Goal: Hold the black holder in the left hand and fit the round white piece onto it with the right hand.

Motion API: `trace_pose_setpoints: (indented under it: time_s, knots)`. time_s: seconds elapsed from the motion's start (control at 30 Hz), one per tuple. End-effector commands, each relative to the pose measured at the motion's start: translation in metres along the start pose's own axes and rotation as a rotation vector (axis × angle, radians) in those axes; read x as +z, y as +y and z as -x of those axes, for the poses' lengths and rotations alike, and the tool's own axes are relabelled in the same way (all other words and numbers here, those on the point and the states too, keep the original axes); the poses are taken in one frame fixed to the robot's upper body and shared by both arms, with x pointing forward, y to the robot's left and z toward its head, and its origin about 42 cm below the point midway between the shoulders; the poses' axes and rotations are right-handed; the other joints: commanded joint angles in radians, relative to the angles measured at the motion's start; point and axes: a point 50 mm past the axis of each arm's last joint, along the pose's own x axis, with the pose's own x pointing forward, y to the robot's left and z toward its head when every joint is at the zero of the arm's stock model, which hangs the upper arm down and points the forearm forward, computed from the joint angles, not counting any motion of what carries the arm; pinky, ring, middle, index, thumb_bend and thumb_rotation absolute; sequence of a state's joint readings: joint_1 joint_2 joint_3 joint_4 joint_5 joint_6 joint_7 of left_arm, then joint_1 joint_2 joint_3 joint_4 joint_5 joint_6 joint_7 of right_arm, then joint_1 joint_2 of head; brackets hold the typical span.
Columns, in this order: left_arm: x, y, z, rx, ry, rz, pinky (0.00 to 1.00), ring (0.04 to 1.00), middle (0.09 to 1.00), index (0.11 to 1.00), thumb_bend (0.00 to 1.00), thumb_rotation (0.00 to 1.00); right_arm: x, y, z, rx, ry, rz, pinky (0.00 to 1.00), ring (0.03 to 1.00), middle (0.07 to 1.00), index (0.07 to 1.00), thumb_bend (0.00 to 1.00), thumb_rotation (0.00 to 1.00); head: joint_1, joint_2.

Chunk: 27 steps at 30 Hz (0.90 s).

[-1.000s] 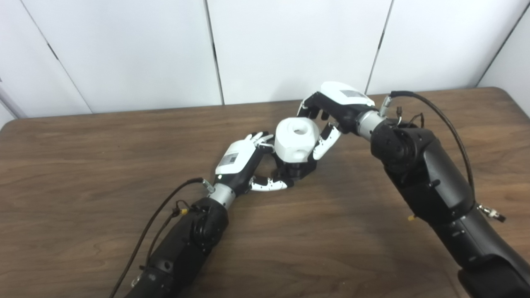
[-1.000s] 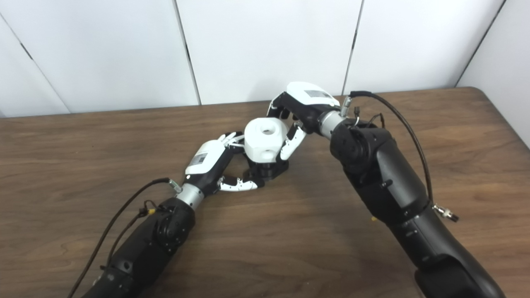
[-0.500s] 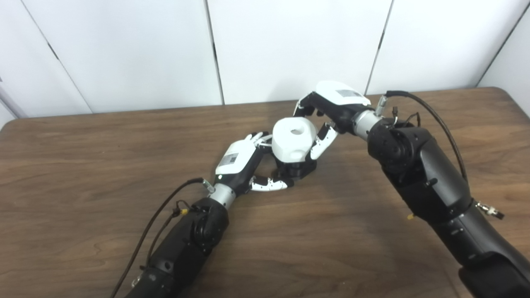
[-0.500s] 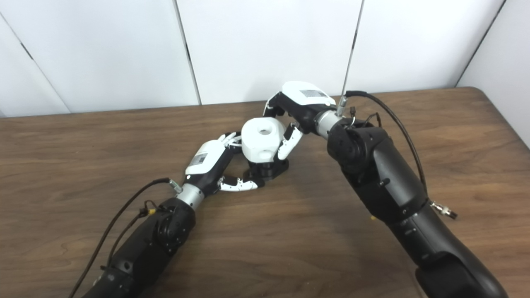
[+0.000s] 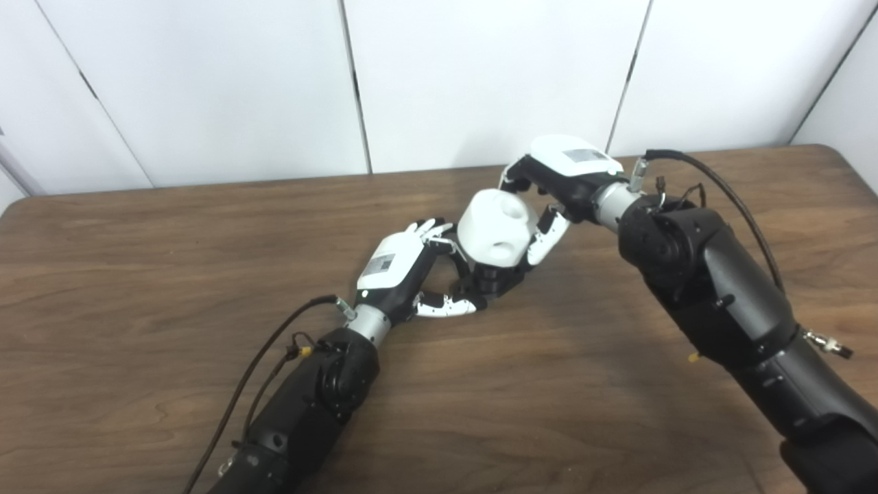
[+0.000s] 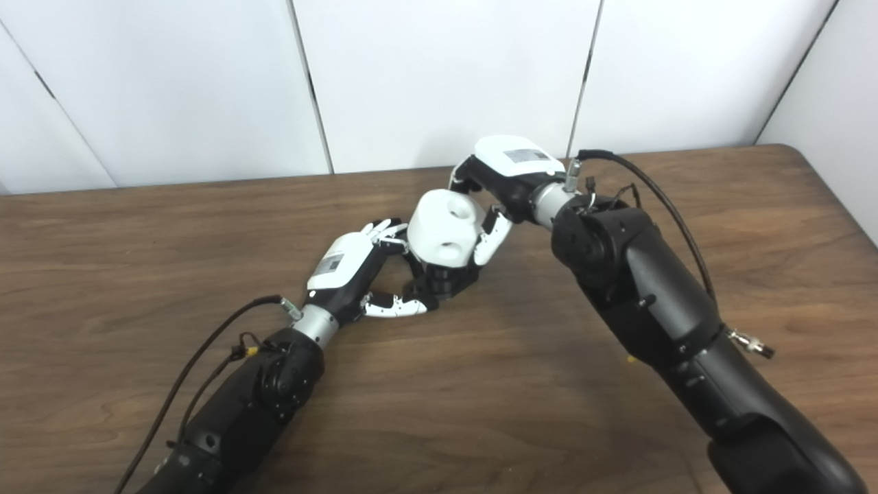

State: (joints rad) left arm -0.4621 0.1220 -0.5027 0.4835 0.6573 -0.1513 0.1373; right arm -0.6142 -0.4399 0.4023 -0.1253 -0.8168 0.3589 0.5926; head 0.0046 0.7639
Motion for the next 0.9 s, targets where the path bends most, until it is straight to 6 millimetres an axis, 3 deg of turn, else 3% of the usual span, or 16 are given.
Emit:
trace_pose_setpoints:
  time_s: [0.0, 0.87]
  knots:
    - [-0.0076, -0.0294, 0.0151, -0.137, 0.038, -0.011, 1.00, 0.967, 0.898, 0.477, 0.52, 0.07, 0.0028, -0.0056, 0.0013, 0.018, -0.022, 0.035, 0.65, 0.741, 0.692, 0.481, 0.52, 0.13, 0.001, 0.001]
    - [-0.0050, -0.0326, 0.0111, -0.133, 0.035, -0.011, 1.00, 0.960, 0.895, 0.477, 0.52, 0.07, 0.0034, -0.0151, 0.0050, -0.015, -0.039, 0.027, 0.64, 0.739, 0.698, 0.482, 0.52, 0.13, 0.002, -0.001]
